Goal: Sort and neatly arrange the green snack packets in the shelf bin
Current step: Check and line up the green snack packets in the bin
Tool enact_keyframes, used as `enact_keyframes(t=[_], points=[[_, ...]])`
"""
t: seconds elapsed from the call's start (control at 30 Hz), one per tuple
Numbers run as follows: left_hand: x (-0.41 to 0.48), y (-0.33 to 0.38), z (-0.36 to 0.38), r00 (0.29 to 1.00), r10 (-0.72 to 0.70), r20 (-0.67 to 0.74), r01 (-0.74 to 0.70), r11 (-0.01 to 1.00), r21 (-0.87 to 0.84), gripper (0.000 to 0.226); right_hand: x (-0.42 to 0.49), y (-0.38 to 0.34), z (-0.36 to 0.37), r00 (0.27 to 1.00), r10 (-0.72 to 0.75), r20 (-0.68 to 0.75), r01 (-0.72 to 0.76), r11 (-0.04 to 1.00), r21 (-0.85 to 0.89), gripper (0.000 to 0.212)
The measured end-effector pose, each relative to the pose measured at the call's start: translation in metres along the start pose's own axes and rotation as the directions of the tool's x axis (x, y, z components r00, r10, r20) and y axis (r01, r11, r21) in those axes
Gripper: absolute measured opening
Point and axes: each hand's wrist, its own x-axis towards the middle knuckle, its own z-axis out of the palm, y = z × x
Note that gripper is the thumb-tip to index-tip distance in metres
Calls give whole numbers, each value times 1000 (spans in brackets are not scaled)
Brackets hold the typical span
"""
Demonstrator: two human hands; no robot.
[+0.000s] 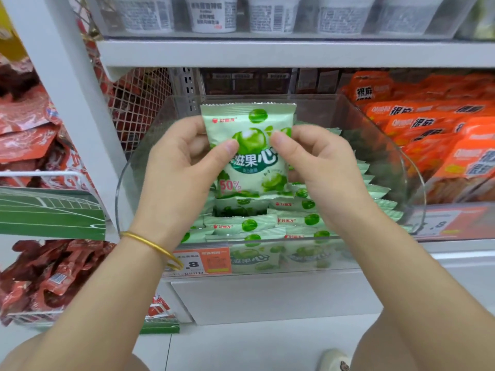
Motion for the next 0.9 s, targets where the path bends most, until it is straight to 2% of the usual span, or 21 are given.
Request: enact_keyframes(t=[0.1,0.2,0.23,0.37,0.43,0.53,0.6,0.7,0.73,0.83,0.9], points=[[-1,-4,2,994,-23,111,20,999,27,39,3,3,-3,999,38,-35,-34,994,102,54],[1,-4,0,973,-75,220,46,990,136,53,4,1,-8,994,104,-30,-98,982,163,58],[3,-3,-1,966,-95,241,56,985,163,54,4,1,-9,992,123,-22,-118,978,171,58],[15,2,-1,928,-138,346,67,976,207,52,9,4,-8,987,146,-67,-139,985,99,85],[16,0,2,917,-154,368,82,975,206,56,11,5,-10,987,124,-103,-116,990,77,85],[14,-6,7,918,-159,364,94,977,189,75,12,3,-12,980,111,-163,-101,992,70,80],[14,-9,10,911,-142,387,93,985,144,76,12,4,-15,976,116,-182,-107,993,58,76],[14,-13,13,892,-129,433,89,990,112,74,5,3,-20,967,164,-194,-151,985,78,88],[14,-15,13,889,-128,439,89,990,108,75,2,2,-23,964,183,-190,-165,980,107,87],[12,-17,15,889,-133,438,94,990,109,77,-5,2,-31,962,231,-149,-204,963,176,64],[11,-19,17,901,-138,411,92,987,128,79,-7,1,-35,960,247,-131,-219,956,196,56]])
